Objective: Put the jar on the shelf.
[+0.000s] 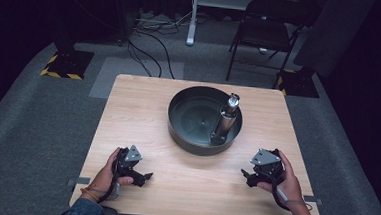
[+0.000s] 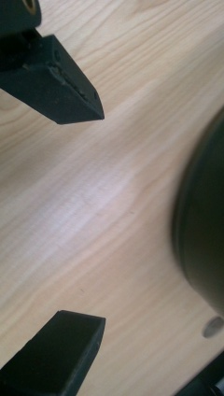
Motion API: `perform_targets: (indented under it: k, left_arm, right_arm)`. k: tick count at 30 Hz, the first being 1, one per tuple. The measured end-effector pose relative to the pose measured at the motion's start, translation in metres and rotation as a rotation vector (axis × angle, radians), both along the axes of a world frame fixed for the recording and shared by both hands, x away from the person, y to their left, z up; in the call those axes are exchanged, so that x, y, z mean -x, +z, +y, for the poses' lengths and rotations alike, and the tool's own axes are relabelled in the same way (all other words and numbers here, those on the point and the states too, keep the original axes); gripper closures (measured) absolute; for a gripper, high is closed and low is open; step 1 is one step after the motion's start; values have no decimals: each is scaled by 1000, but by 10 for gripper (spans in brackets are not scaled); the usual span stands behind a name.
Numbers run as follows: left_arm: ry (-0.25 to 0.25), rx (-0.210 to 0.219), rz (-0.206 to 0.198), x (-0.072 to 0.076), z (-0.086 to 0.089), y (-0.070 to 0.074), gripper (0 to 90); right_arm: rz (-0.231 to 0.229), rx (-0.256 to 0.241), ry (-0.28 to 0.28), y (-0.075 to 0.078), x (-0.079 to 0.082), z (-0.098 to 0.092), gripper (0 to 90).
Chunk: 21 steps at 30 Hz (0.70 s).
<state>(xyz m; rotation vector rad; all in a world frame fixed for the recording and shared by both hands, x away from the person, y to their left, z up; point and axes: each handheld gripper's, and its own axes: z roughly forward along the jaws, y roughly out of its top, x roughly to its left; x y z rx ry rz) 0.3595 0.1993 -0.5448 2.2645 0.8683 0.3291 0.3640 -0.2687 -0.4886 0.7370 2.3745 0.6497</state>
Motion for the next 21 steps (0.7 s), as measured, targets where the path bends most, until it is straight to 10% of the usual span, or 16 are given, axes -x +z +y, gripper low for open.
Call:
perform_targets:
  k: [21]
  left_arm:
    - [5,1,2,0,0,0,1]
  right_arm:
    - [116,-154,-83,-44,15,-35,13]
